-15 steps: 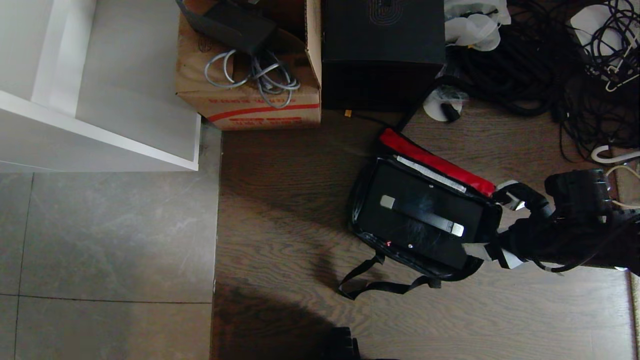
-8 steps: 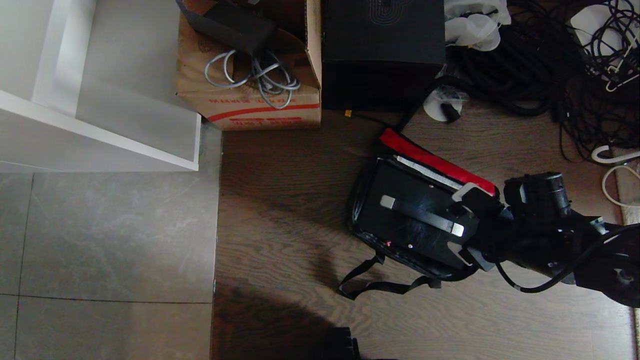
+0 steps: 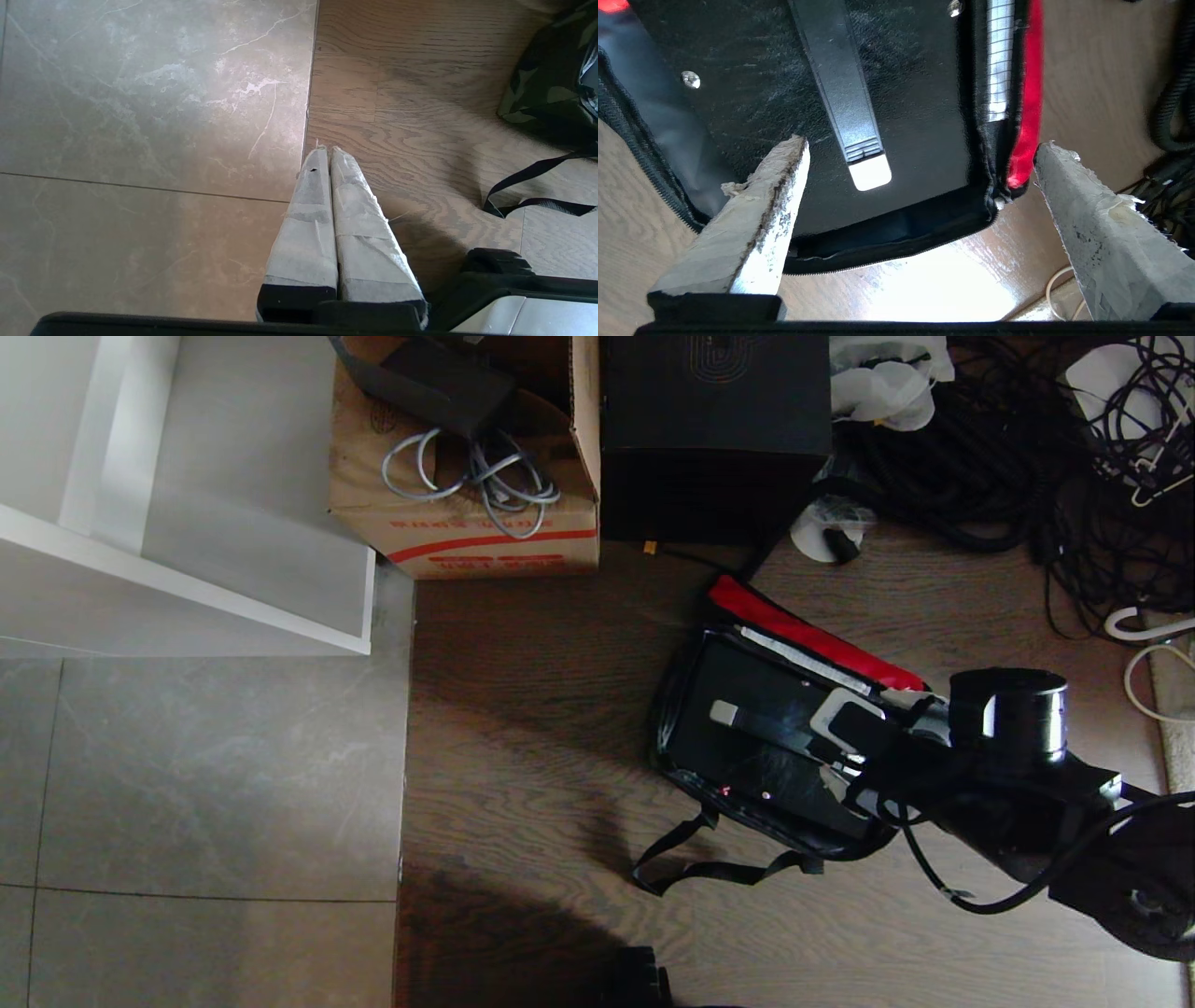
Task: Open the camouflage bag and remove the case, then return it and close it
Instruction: Grip the handle
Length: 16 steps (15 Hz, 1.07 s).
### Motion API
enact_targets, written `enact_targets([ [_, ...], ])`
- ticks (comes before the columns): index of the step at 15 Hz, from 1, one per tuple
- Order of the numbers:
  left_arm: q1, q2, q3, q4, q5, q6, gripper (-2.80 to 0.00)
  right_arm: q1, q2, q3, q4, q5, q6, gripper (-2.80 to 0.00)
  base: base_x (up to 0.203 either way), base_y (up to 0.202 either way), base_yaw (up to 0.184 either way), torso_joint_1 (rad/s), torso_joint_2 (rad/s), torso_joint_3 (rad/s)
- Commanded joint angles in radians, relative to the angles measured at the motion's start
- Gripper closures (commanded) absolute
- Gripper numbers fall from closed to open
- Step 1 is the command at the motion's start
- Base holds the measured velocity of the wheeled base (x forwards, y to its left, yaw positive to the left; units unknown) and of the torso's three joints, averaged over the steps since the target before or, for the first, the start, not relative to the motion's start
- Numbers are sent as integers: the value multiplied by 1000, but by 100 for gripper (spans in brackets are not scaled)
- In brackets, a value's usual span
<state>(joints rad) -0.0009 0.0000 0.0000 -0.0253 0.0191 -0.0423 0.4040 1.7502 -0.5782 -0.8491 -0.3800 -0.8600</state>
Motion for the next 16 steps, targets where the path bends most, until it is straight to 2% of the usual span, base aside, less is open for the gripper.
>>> enact_targets([
  [1, -1, 0, 8, -1, 1, -1, 0, 0, -38, 23, -23, 1, -4, -280, 0, 0, 0, 0, 0, 0],
  [16, 0, 0, 8, -1, 1, -1, 0, 1, -23, 26, -27, -7, 10, -280, 0, 0, 0, 0, 0, 0],
])
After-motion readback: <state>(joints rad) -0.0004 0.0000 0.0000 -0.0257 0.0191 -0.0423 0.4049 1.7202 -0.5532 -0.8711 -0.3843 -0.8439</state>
